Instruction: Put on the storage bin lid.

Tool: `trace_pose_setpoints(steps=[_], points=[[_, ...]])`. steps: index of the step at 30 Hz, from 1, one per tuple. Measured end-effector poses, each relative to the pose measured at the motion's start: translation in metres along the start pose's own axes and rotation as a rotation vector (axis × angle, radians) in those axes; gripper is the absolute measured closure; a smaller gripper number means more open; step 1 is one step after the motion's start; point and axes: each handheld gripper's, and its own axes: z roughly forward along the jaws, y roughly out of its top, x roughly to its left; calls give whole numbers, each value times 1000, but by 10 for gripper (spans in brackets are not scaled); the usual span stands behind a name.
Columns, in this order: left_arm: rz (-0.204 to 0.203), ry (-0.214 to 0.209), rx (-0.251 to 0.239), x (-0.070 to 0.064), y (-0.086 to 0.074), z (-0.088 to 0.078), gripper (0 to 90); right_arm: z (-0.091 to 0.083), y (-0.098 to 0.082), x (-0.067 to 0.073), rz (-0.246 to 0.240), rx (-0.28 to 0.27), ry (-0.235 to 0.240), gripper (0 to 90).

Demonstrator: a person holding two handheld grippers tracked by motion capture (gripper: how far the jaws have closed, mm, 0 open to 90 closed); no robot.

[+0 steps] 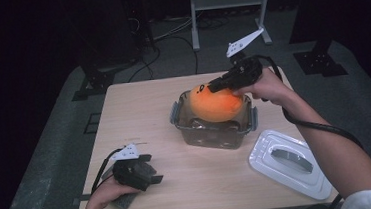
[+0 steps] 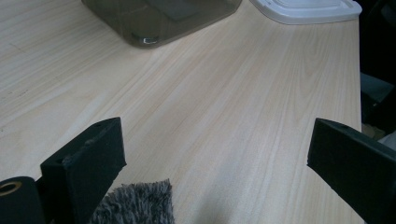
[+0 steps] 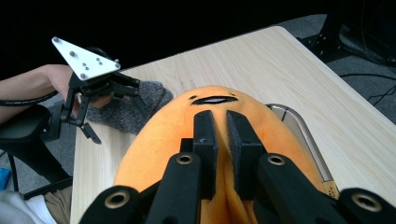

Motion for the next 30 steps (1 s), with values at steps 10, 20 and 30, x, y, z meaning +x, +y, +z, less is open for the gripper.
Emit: trace_pose_setpoints(steps=[10, 20, 30], points=[[6, 3, -3, -1, 0, -2, 32, 6, -2, -10, 3, 13, -4, 824], [2, 3, 1, -2, -2, -2, 32, 20, -10, -19, 13, 22, 6, 823], [3, 8, 7, -2, -3, -4, 32, 35, -19, -27, 20, 32, 9, 823]])
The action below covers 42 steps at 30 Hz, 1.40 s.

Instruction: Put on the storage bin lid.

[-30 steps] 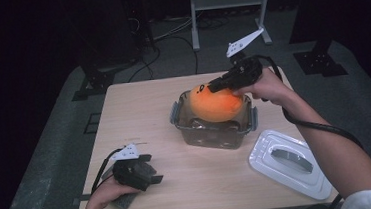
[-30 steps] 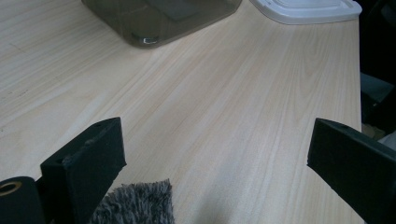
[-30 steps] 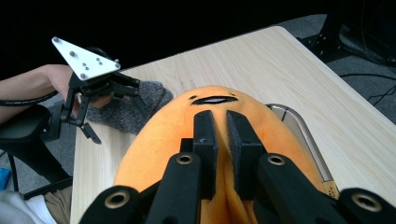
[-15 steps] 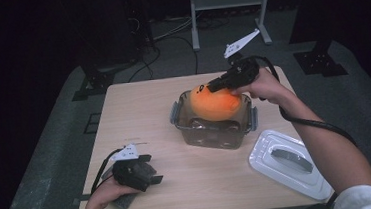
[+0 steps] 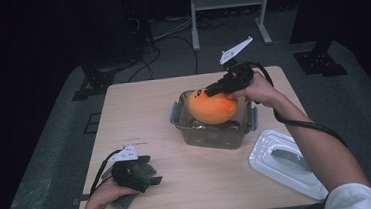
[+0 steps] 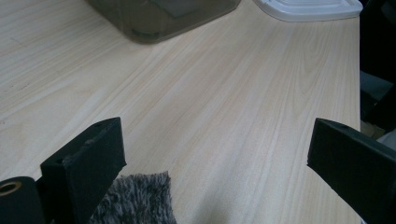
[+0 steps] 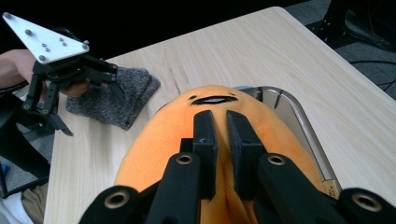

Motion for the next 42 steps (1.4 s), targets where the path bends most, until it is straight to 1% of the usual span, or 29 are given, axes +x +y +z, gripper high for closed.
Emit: trace_pose_setpoints(steps=[11, 14, 31, 35, 36, 38, 39, 42], points=[[-4, -3, 1, -1, -1, 0, 32, 12, -10, -7, 17, 8, 4, 821], [-4, -3, 0, -1, -1, 0, 32, 17, -13, -9, 23, 22, 1, 821], [-4, -9, 10, 0, -1, 1, 32, 34, -25, -17, 39, 46, 3, 818], [-3, -8, 11, -1, -2, 1, 32, 39, -28, -19, 41, 59, 6, 818], [-5, -7, 11, -1, -1, 1, 32, 40, -29, -19, 47, 58, 7, 817], [-6, -7, 10, -1, -1, 0, 32, 43, -30, -20, 43, 58, 9, 817], [-5, -7, 12, -1, -2, 0, 32, 44, -30, -20, 51, 59, 10, 817], [-7, -6, 10, -1, -2, 0, 32, 48, -32, -22, 48, 64, 10, 816]])
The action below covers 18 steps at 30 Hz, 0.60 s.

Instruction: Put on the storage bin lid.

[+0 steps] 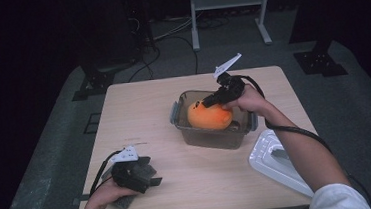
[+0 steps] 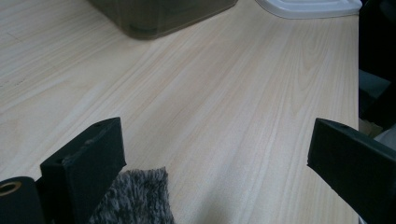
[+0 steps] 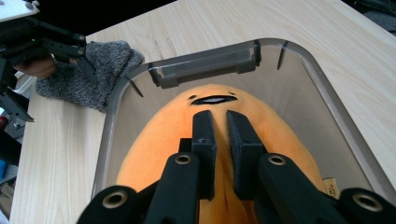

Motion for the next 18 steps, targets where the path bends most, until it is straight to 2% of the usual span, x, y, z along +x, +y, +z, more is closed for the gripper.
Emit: trace_pose_setpoints(steps=[18], points=[[1, -2, -2, 0, 0, 0, 31, 13, -6, -3, 14, 25, 12, 804]])
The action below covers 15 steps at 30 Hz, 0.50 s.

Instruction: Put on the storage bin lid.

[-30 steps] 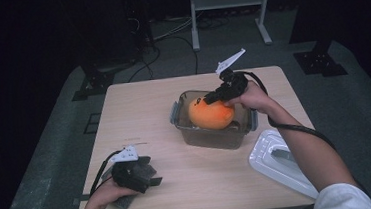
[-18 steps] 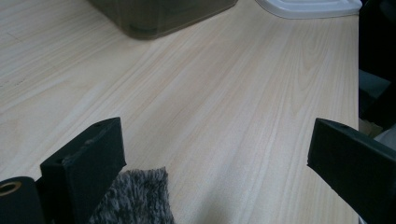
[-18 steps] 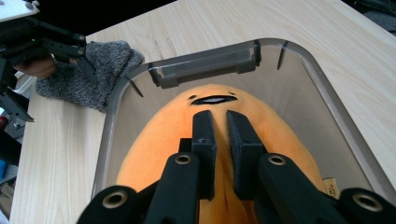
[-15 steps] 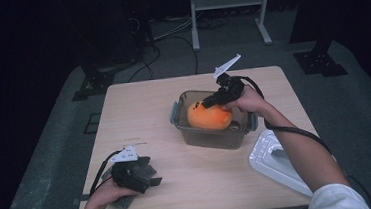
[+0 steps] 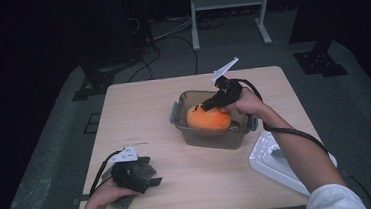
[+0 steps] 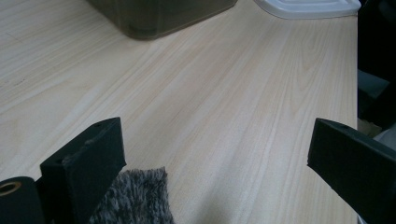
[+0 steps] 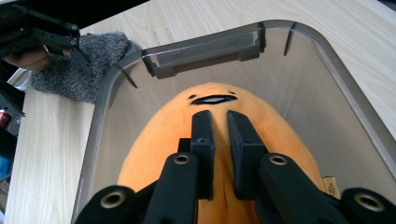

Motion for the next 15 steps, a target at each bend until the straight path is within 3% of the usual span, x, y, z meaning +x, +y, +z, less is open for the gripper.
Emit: trace_pose_setpoints(steps=[15], points=[[-1, 0, -4, 0, 0, 0, 31, 9, -3, 1, 5, 33, 6, 795]])
